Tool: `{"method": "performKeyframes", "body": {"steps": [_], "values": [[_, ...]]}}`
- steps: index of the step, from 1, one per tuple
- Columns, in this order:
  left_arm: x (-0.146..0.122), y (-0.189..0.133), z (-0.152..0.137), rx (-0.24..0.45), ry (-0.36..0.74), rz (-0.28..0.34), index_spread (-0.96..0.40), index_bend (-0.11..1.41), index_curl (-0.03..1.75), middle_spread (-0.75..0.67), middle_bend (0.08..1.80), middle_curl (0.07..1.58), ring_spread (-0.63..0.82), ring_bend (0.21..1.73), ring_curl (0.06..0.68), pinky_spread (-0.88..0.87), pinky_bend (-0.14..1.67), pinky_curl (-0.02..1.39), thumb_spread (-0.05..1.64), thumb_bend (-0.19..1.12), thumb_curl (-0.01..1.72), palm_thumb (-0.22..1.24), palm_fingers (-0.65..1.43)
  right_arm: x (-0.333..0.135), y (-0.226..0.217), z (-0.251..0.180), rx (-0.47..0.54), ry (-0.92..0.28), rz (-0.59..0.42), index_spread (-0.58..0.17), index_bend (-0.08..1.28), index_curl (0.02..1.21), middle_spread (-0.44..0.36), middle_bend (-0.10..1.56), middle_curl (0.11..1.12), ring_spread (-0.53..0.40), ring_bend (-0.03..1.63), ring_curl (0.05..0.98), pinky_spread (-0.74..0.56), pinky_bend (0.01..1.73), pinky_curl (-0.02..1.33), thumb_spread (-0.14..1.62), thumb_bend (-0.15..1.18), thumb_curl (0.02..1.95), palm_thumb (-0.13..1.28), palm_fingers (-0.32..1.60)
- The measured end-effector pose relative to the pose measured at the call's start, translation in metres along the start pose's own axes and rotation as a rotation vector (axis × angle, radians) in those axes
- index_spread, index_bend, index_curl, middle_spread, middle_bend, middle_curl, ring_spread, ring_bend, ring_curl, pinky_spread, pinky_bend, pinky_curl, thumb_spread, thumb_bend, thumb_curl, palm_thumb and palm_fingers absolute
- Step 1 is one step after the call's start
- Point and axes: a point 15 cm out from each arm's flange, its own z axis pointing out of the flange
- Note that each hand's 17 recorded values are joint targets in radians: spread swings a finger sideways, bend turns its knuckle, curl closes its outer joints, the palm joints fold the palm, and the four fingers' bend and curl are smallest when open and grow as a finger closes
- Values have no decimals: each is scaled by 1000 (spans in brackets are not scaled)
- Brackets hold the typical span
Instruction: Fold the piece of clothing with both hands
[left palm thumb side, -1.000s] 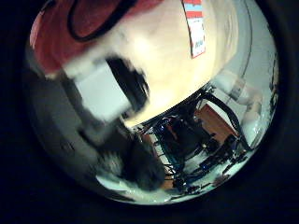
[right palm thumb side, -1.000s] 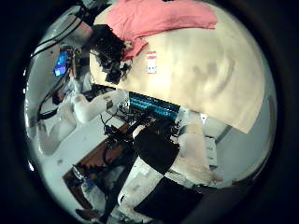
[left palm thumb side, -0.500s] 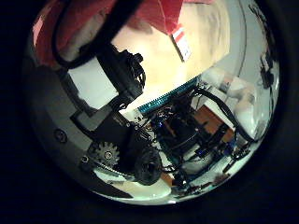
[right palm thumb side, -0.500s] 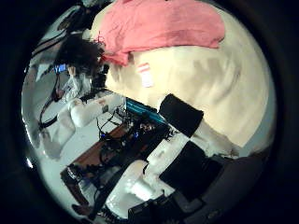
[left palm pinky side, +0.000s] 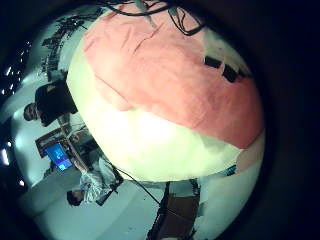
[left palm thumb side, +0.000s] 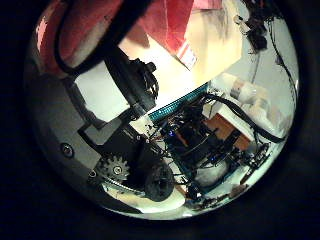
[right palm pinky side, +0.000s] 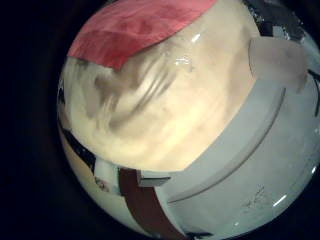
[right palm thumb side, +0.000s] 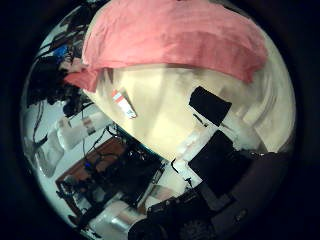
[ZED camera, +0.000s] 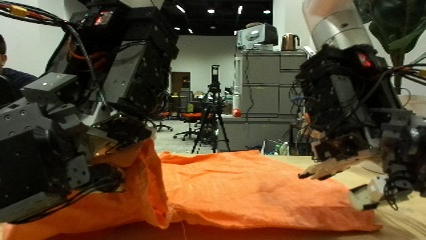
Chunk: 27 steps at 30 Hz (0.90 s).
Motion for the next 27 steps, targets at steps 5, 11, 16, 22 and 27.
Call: {"method": "performKeyframes", "body": {"steps": [5, 11, 16, 22, 27], "values": [[-4, 1, -3, 1, 4, -4, -620, 320, 847, -533, 965, 615, -557, 807, 404, -717, 517, 305, 1396, 40, 772, 602, 1083, 13, -5, 23, -73, 75, 47, -254, 188, 339, -63, 284, 411, -81, 485, 252, -11, 214, 232, 1025, -36, 321, 673, 469], [-8, 4, -2, -6, 11, -6, -630, 303, 870, -533, 965, 613, -559, 801, 410, -719, 511, 311, 1399, 42, 795, 595, 1084, 18, -17, 31, -61, 97, 57, -300, 202, 353, -113, 359, 444, -199, 628, 285, -194, 280, 225, 1011, -9, 333, 718, 827], [-10, 6, -6, -10, 14, 0, -636, 291, 885, -533, 965, 611, -559, 797, 414, -715, 505, 316, 1400, 44, 810, 591, 1085, 18, -16, 27, -52, 102, 58, -363, 270, 424, -182, 488, 528, -301, 775, 365, -478, 515, 300, 1007, -2, 367, 824, 1216], [-10, 10, -9, -15, 18, 18, -645, 279, 904, -533, 967, 610, -561, 789, 417, -715, 491, 325, 1397, 43, 822, 582, 1084, 20, -14, 17, -27, 104, 55, -373, 622, 604, -186, 814, 678, -286, 968, 478, -492, 837, 457, 1132, -6, 364, 881, 1389], [-10, 20, -12, -31, 38, 31, -652, 269, 917, -532, 966, 608, -563, 782, 417, -722, 491, 331, 1396, 44, 831, 579, 1087, 22, -7, -8, 31, 118, 68, -352, 835, 734, -184, 1021, 771, -269, 1151, 574, -421, 1050, 591, 1293, 39, 369, 966, 1235]]}}
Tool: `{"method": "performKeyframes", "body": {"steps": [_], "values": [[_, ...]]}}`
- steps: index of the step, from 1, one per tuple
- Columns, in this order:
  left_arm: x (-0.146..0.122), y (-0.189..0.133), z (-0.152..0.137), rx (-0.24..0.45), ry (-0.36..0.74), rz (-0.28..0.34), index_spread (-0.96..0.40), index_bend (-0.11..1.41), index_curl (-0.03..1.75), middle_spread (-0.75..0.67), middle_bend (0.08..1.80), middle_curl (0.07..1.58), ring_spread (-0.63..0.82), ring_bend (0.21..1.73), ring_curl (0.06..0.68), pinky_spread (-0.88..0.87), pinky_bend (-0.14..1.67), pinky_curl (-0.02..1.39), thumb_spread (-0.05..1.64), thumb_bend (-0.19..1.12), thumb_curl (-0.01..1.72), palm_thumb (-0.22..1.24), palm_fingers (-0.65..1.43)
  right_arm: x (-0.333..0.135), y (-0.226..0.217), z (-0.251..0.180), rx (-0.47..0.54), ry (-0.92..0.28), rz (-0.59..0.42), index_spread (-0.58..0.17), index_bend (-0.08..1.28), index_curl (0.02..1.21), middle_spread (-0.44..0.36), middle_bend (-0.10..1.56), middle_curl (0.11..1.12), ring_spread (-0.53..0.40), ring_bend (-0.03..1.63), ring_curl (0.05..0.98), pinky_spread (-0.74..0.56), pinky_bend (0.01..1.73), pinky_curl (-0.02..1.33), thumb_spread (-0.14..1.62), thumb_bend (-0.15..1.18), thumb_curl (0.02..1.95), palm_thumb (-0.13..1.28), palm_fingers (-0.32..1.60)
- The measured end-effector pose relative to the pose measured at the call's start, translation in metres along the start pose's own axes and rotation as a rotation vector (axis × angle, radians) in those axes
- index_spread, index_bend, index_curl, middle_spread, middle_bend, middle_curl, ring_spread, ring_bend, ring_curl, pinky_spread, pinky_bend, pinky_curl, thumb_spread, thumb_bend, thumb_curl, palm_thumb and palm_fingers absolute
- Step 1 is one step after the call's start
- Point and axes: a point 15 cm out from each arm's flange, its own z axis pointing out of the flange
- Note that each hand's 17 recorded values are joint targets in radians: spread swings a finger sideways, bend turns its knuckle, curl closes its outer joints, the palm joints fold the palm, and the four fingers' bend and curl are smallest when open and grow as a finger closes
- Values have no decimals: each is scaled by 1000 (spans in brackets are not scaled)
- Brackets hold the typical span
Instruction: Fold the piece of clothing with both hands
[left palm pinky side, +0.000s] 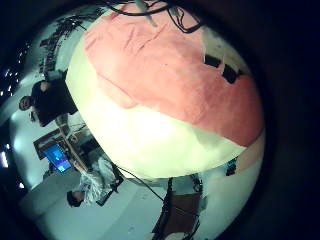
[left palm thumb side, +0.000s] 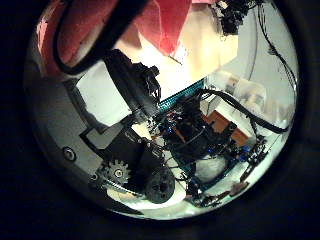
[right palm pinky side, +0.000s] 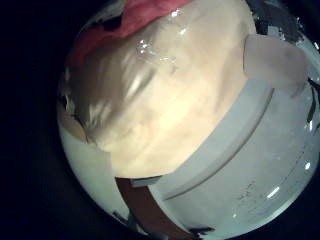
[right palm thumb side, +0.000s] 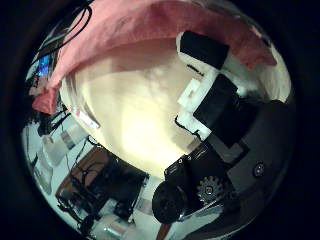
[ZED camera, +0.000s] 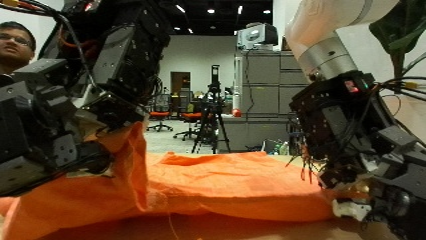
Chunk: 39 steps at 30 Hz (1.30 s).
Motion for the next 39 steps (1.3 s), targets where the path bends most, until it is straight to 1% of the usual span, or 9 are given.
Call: {"method": "performKeyframes", "body": {"steps": [5, 8, 14, 18, 25, 27, 32, 36, 39], "values": [[-3, 14, -8, 11, 23, 18, -660, 264, 929, -530, 957, 609, -560, 777, 421, -727, 490, 337, 1396, 50, 836, 585, 1083, 0, 23, -21, 12, -4, 6, -333, 923, 805, -179, 1123, 818, -256, 1249, 633, -371, 1146, 677, 1359, 69, 393, 1034, 1143], [-3, 25, -11, 6, 35, 14, -665, 257, 936, -530, 959, 610, -560, 772, 422, -728, 484, 341, 1395, 52, 838, 585, 1078, -3, 47, -23, -15, -25, 14, -323, 950, 829, -177, 1154, 831, -251, 1276, 652, -350, 1170, 710, 1378, 73, 404, 1050, 1118], [0, 52, -15, -19, 63, 20, -675, 250, 948, -529, 959, 612, -563, 774, 426, -730, 480, 351, 1402, 52, 839, 571, 1096, -11, 74, -47, 13, -75, 24, -311, 978, 867, -172, 1184, 848, -241, 1306, 679, -312, 1202, 768, 1402, 65, 424, 1064, 1083], [-3, 71, -33, -20, 81, 5, -684, 249, 957, -530, 972, 617, -569, 785, 433, -742, 507, 365, 1402, 51, 843, 564, 1123, -15, 101, -67, 26, -86, 29, -305, 981, 884, -169, 1196, 852, -236, 1315, 689, -295, 1199, 798, 1404, 53, 439, 1065, 1076], [-19, 79, -73, 67, 92, -54, -698, 255, 969, -525, 984, 621, -566, 821, 447, -763, 545, 388, 1403, 55, 848, 559, 1142, -14, 117, -102, 84, -71, 41, -299, 982, 897, -165, 1202, 853, -231, 1316, 696, -288, 1189, 825, 1401, 38, 457, 1070, 1087], [-30, 74, -89, 98, 96, -84, -703, 263, 972, -529, 995, 621, -562, 830, 451, -772, 578, 404, 1401, 54, 850, 555, 1167, -6, 109, -116, 107, -67, 53, -300, 986, 898, -165, 1201, 853, -230, 1316, 698, -287, 1183, 834, 1396, 31, 465, 1074, 1088], [-58, 48, -116, 119, 106, -128, -713, 282, 978, -520, 1018, 624, -558, 854, 460, -772, 587, 418, 1393, 52, 858, 546, 1149, 11, 75, -137, 112, -80, 78, -298, 990, 904, -164, 1204, 854, -229, 1318, 701, -282, 1180, 852, 1389, 22, 480, 1092, 1088], [-81, 7, -133, 150, 120, -163, -719, 293, 981, -515, 1027, 623, -558, 867, 464, -771, 589, 427, 1389, 53, 864, 543, 1139, 27, 38, -138, 91, -101, 93, -299, 992, 907, -163, 1209, 853, -229, 1320, 703, -282, 1168, 868, 1387, 17, 492, 1103, 1082], [-90, -34, -133, 161, 136, -178, -719, 295, 984, -513, 1029, 621, -557, 868, 464, -772, 605, 439, 1386, 50, 870, 535, 1141, 40, 0, -131, 59, -113, 85, -295, 997, 910, -163, 1218, 855, -231, 1323, 707, -286, 1152, 883, 1386, 10, 497, 1107, 1073]]}}
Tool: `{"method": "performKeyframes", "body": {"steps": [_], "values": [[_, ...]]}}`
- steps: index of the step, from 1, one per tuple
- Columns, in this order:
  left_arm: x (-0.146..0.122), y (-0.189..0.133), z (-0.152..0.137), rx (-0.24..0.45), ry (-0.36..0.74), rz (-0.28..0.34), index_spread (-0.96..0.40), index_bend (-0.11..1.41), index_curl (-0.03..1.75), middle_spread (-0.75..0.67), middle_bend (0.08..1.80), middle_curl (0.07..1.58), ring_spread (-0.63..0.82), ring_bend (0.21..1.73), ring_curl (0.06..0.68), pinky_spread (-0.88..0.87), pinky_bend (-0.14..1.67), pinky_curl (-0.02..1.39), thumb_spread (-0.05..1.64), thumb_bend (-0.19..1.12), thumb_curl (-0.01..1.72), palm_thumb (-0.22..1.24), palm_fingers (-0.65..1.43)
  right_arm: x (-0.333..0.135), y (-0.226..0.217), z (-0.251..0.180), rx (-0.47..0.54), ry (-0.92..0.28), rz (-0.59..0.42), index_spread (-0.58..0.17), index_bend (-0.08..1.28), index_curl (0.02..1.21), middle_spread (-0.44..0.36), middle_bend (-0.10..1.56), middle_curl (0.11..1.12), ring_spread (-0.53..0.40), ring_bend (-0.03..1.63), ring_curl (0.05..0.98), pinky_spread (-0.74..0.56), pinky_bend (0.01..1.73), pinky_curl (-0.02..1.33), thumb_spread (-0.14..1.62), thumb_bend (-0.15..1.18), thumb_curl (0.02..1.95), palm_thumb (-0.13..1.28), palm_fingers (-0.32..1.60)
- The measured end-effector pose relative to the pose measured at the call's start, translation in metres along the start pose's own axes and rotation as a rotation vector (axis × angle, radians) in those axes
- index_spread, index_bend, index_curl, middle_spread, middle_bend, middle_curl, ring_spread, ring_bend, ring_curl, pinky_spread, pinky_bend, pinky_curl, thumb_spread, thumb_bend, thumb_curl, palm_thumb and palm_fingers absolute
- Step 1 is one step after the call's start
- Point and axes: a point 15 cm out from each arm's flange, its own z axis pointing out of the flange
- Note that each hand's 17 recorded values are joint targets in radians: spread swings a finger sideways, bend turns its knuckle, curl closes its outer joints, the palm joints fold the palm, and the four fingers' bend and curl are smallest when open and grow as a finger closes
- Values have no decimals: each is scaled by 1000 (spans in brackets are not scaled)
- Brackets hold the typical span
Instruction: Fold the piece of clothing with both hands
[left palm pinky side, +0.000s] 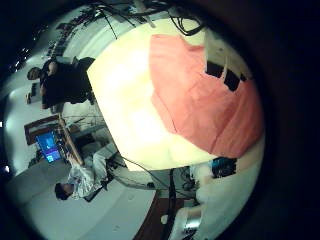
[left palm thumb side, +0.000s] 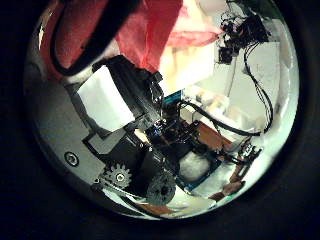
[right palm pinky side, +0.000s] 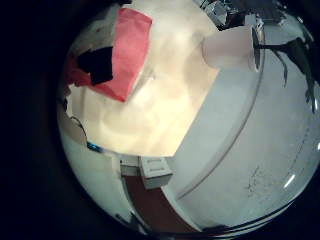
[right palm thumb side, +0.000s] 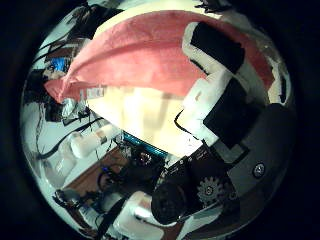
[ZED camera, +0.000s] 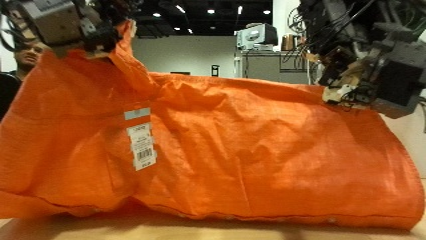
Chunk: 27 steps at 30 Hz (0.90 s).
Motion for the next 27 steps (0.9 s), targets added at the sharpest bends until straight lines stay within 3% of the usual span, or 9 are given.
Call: {"method": "performKeyframes", "body": {"steps": [7, 12, 18, 22, 26, 27], "values": [[-15, -92, 18, 2, -28, -27, -719, 289, 997, -507, 1055, 626, -546, 871, 471, -755, 594, 459, 1399, 55, 882, 519, 1090, 16, -90, 23, -35, -6, -5, -291, 1010, 915, -163, 1229, 859, -238, 1319, 718, -283, 1112, 926, 1390, -4, 509, 1106, 1056], [-29, -145, 30, 35, -43, -63, -713, 263, 1006, -497, 1059, 631, -535, 871, 478, -746, 573, 471, 1421, 64, 887, 505, 1071, 19, -125, 57, -78, -16, -2, -290, 1009, 918, -164, 1231, 861, -242, 1317, 726, -288, 1092, 955, 1395, -7, 511, 1094, 1046], [-50, -177, 46, 33, -84, -97, -704, 243, 1019, -493, 1047, 630, -530, 849, 480, -741, 565, 491, 1435, 80, 892, 510, 1058, 30, -162, 86, -11, -8, 19, -291, 1010, 921, -164, 1229, 861, -245, 1308, 733, -298, 1065, 995, 1394, -12, 510, 1064, 1042], [-59, -191, 57, 54, -88, -119, -676, 159, 1001, -494, 986, 619, -523, 856, 490, -741, 594, 518, 1425, 87, 881, 524, 976, 35, -174, 91, 23, -3, 47, -290, 995, 922, -166, 1223, 864, -247, 1309, 740, -304, 1049, 1019, 1408, -28, 478, 951, 1029], [-68, -205, 74, 68, -68, -167, -566, 95, 953, -465, 841, 606, -500, 941, 529, -723, 699, 579, 1373, 40, 812, 486, 712, 44, -190, 89, 89, -5, 98, -296, 973, 918, -173, 1212, 866, -249, 1316, 746, -308, 1047, 1037, 1448, -24, 435, 859, 1014], [-67, -206, 76, 68, -59, -176, -500, 52, 927, -423, 726, 579, -481, 976, 540, -710, 748, 603, 1357, 9, 773, 449, 547, 44, -190, 89, 94, -17, 116, -300, 946, 909, -174, 1198, 864, -248, 1319, 749, -310, 1054, 1046, 1466, -20, 416, 829, 996]]}}
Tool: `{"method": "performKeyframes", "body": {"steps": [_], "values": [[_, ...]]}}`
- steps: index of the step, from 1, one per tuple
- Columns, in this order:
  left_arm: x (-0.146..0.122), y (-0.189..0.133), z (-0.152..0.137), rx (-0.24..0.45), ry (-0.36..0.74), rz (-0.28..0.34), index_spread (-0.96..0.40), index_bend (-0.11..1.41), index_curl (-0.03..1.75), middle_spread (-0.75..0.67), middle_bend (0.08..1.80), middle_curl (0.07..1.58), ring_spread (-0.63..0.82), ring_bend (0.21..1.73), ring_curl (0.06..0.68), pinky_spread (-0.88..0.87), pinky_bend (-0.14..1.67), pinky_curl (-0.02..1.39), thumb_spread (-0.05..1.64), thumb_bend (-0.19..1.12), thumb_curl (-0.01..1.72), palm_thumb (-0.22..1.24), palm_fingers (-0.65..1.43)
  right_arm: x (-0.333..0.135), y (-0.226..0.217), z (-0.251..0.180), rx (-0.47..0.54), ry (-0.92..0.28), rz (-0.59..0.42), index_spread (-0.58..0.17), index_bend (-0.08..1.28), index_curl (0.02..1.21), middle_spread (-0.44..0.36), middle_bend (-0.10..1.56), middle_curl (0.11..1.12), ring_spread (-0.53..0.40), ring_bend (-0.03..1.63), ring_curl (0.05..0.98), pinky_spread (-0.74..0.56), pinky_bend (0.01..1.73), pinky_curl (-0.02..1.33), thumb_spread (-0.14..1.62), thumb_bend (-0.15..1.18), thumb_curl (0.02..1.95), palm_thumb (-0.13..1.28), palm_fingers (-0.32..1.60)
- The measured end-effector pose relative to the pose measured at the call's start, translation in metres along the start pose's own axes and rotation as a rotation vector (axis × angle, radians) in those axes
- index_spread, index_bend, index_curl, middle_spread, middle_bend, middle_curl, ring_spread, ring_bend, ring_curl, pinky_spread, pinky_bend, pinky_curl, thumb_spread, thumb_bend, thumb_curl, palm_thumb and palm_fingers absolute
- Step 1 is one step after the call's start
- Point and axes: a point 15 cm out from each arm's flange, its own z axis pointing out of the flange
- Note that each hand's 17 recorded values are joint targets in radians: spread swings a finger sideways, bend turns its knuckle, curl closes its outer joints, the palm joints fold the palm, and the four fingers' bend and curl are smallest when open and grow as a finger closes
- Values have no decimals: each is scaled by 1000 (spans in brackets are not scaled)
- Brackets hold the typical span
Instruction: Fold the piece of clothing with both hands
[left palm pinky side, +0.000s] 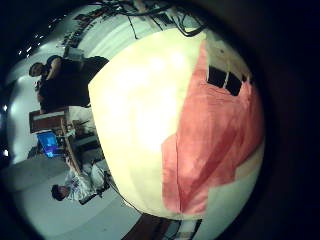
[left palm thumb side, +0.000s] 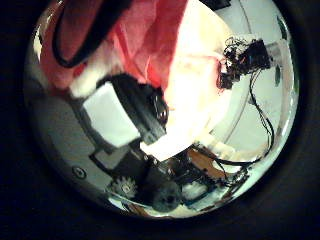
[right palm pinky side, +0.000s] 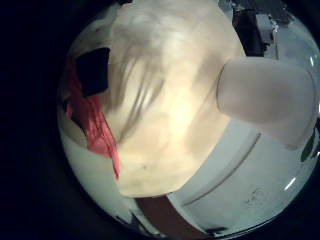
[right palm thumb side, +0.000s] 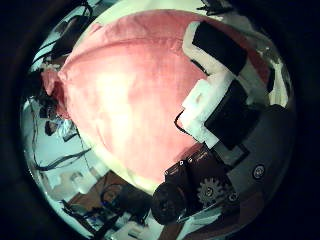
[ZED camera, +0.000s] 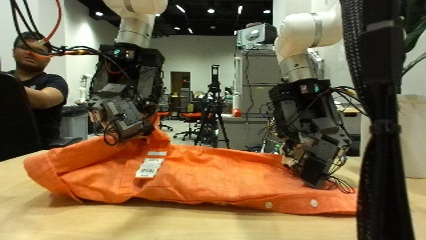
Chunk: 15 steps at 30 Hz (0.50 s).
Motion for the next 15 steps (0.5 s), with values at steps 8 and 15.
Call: {"method": "performKeyframes", "body": {"steps": [8, 15], "values": [[1, -21, -6, 92, 105, -76, -83, 182, 750, 17, 415, 466, -101, 828, 494, -319, 656, 633, 1280, -37, 510, 241, -29, 9, -29, -28, 156, -14, 50, -335, 401, 773, -174, 1145, 812, -253, 1401, 745, -334, 1180, 1061, 1559, -2, 335, 781, 806], [-19, -33, -40, 215, 110, -132, 93, 172, 616, 240, 297, 383, 245, 650, 375, 183, 449, 507, 1239, -24, 385, 160, -50, 34, -23, -71, 247, -41, 98, -373, 194, 655, -156, 839, 714, -268, 1297, 661, -467, 1109, 904, 1575, -16, 268, 700, 485]]}}
